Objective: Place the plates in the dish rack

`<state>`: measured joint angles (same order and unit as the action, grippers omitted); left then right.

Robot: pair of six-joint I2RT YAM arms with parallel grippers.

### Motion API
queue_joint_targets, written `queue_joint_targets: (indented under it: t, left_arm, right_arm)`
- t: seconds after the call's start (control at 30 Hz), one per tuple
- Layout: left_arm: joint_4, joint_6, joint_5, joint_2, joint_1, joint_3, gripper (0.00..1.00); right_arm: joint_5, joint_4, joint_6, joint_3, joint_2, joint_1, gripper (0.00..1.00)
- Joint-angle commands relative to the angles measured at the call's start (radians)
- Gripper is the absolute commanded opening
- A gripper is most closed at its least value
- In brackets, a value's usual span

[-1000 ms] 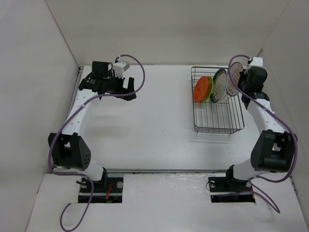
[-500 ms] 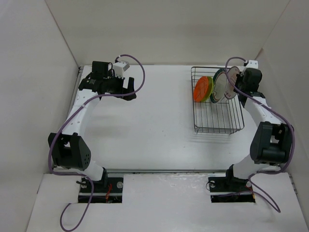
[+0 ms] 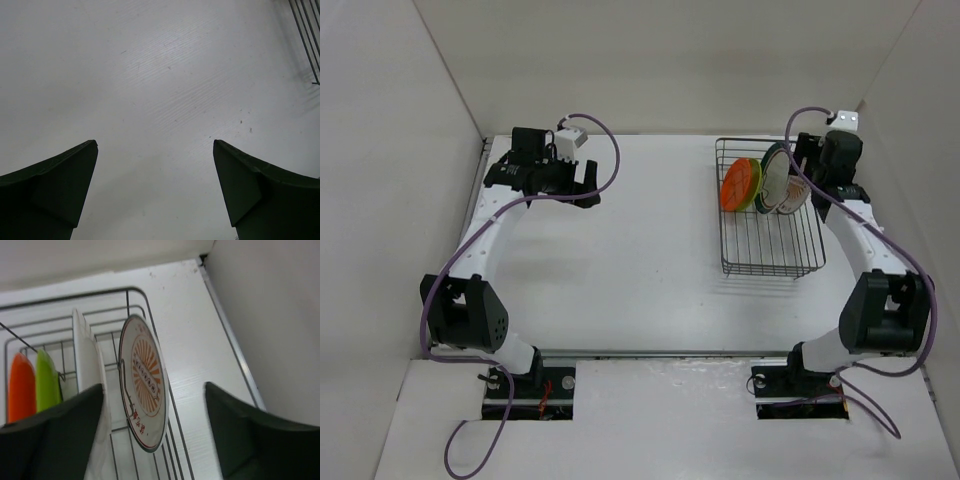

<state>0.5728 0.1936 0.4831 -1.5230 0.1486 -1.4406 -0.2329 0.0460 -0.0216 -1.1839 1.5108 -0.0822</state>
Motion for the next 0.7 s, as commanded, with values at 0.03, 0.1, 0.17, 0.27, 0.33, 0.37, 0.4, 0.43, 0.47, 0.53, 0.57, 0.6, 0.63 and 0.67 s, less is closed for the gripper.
queue_joint_targets:
  t: [0.03,0.1,0.17,0.27,0.33,0.37,0.4,0.43,0.47,0.53,0.57,0.6,0.63,0.67]
  left_arm:
    - [-0.04,-0.039,-0.127,0.043,-0.001,0.011,1.0]
    - [-0.051,-0.072,-0.214,0.043,-0.01,-0.023,1.0]
    - [-0.051,-0.111,-0.342,0.043,-0.024,-0.049,1.0]
    - [-0.051,-0.123,-0.432,0.087,-0.062,-0.111,1.0]
    - [-0.041,-0.132,-0.455,0.098,-0.083,-0.145,1.0]
    - [-0.027,-0.132,-0.486,0.124,-0.083,-0.161,1.0]
    - [-0.027,-0.132,-0.503,0.139,-0.093,-0.178,1.0]
    - [-0.008,-0.122,-0.517,0.156,-0.093,-0.211,1.0]
    - [0.001,-0.122,-0.529,0.188,-0.093,-0.23,1.0]
    - [0.024,-0.111,-0.567,0.227,-0.093,-0.266,1.0]
    - [0.033,-0.102,-0.568,0.245,-0.093,-0.276,1.0]
    - [0.047,-0.102,-0.592,0.285,-0.093,-0.285,1.0]
    - [0.056,-0.092,-0.592,0.305,-0.093,-0.294,1.0]
    - [0.065,-0.092,-0.592,0.325,-0.093,-0.303,1.0]
  right_arm:
    - [-0.062,0.029,0.057,-0.101,-0.161,0.012,1.0]
    - [-0.005,0.081,0.089,-0.126,-0.233,0.021,1.0]
    - [0.079,0.121,0.112,-0.14,-0.277,0.053,1.0]
    - [0.154,0.28,0.112,-0.207,-0.365,0.106,1.0]
    - [0.165,0.319,0.112,-0.207,-0.404,0.137,1.0]
    - [0.165,0.336,0.112,-0.207,-0.428,0.154,1.0]
    - [0.156,0.353,0.112,-0.207,-0.451,0.186,1.0]
    - [0.138,0.398,0.112,-0.197,-0.474,0.2,1.0]
    - [0.117,0.422,0.127,-0.197,-0.518,0.211,1.0]
    - [0.073,0.506,0.15,-0.213,-0.563,0.225,1.0]
    - [0.073,0.531,0.16,-0.227,-0.61,0.225,1.0]
    - [0.073,0.552,0.16,-0.227,-0.633,0.234,1.0]
    - [0.073,0.567,0.16,-0.236,-0.658,0.234,1.0]
    - [0.073,0.603,0.16,-0.246,-0.681,0.234,1.0]
